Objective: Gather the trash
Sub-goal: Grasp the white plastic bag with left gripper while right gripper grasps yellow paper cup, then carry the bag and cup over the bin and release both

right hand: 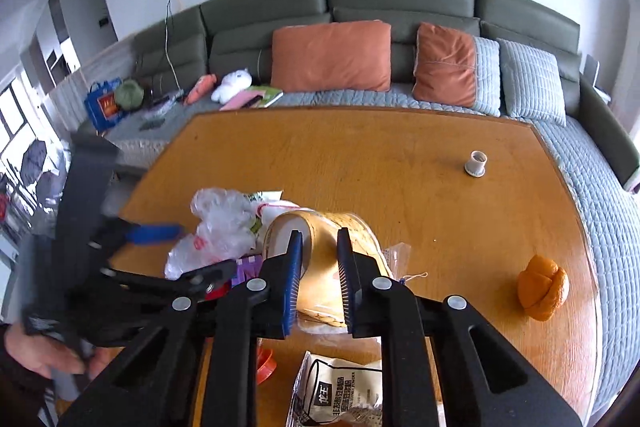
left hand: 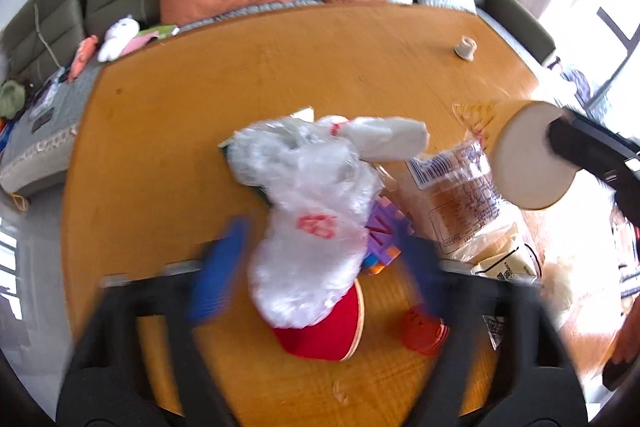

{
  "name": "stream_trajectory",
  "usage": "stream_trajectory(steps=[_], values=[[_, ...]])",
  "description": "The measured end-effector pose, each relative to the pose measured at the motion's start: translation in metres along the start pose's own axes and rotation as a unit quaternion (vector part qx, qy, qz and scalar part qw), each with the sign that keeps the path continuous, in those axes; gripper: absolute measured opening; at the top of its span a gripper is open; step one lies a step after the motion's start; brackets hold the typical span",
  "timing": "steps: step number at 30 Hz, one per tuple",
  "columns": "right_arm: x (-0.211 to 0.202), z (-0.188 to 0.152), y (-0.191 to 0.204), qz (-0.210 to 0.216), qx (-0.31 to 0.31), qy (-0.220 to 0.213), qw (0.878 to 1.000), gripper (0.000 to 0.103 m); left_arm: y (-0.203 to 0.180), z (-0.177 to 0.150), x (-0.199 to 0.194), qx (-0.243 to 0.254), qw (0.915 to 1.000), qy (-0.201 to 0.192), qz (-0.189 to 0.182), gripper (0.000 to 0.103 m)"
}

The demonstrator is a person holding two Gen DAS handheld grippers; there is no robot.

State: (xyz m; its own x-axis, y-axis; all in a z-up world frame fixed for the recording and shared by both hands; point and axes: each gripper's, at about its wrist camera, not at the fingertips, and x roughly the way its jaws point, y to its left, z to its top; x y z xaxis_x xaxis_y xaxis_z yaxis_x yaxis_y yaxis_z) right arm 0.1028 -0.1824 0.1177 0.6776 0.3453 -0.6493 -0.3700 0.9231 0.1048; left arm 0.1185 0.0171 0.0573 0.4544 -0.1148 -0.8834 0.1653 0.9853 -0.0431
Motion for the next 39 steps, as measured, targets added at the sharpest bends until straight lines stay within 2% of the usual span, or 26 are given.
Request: stream_trajectory(steps=[5, 10, 15, 21, 28, 33, 39], values=[[-0.01, 0.003, 0.004, 0.002, 0.003, -0.009, 1.0, 0.019, 0.008, -0.002, -0.009, -0.018, 0.9992, -0.022, -0.027, 0.044], [-0.019, 0.005, 0.022, 0.003, -0.002, -0.016, 1.0, 0.019, 0.019, -0.006, -0.03, -0.028, 0.9982, -0.043, -0.031, 0.044], [-0.024, 0.004, 0.05, 0.011, -0.009, -0.022, 1.0, 0.019, 0.04, -0.026, -0.058, -0.044, 0.9965, -0.064, -0.029, 0.044], [-0.026, -0.001, 0.108, 0.042, -0.031, -0.023, 0.998, 0.019, 0.087, -0.062, -0.094, -0.074, 0.9938, -0.082, -0.009, 0.044], [-0.021, -0.008, 0.208, 0.1, -0.079, -0.016, 0.992, 0.019, 0.162, -0.118, -0.134, -0.128, 0.9866, -0.097, 0.031, 0.044], [-0.011, -0.018, 0.291, 0.145, -0.123, -0.001, 0.982, 0.019, 0.219, -0.165, -0.156, -0.177, 0.9775, -0.097, 0.061, 0.044], [-0.001, -0.031, 0.374, 0.192, -0.167, 0.017, 0.967, 0.019, 0.285, -0.228, -0.177, -0.245, 0.9602, -0.093, 0.096, 0.044]])
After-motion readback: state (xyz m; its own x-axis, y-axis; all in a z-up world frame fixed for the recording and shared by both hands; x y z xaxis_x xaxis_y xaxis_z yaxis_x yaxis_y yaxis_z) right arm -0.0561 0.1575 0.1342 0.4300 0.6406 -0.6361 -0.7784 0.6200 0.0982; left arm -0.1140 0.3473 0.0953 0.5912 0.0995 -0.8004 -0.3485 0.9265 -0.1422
